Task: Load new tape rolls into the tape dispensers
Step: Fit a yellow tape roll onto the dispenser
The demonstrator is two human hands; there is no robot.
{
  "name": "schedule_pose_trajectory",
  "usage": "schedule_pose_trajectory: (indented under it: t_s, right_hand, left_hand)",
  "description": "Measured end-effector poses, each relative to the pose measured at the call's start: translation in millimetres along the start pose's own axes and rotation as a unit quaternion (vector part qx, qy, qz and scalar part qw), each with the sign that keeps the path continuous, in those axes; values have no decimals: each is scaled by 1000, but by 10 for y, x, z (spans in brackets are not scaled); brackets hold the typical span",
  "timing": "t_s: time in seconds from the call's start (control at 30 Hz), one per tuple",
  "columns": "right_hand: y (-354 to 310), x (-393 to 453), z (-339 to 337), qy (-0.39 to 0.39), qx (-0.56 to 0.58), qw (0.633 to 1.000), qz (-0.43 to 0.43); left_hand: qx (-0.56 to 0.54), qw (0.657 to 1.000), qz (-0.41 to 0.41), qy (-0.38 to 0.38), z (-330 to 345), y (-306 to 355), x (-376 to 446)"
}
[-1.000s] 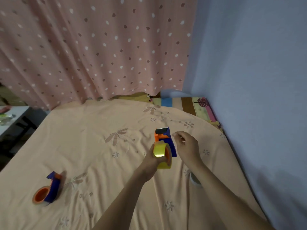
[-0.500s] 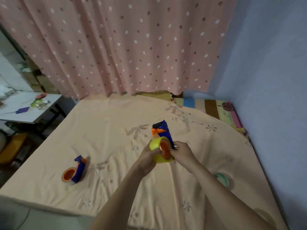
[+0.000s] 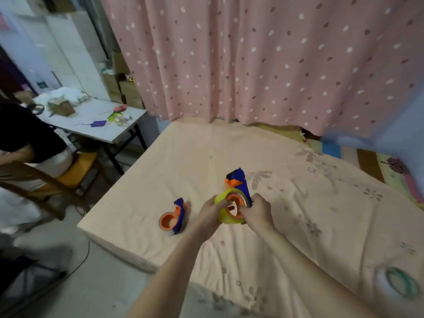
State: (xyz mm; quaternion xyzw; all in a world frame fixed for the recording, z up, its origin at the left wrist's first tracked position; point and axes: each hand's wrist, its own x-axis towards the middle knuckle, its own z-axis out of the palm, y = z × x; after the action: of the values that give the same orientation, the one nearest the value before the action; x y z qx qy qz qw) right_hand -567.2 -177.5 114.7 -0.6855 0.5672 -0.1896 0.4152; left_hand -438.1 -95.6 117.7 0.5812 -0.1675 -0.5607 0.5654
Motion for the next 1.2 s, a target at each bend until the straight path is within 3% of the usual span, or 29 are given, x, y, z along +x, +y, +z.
schedule_pose_trajectory:
  t_s: [0.2,0.43,0.9,1.2]
  right_hand:
    - [-495,-48,743,-15,-35,999,1]
    - [-704,177,1287,-54,-120,991,-30]
    - [-1203,790,2133,-133,-124,982,-45]
    - [-1571,884,2898,-122,-113,986,9]
  left_hand:
    - [73,995,-13,69,-929,139,44]
    - [109,991,-63,48,-1552,225,242]
    - [153,977,-123,86,-2436,674,777]
    - [168,975,-141,19,-3303,905,1140]
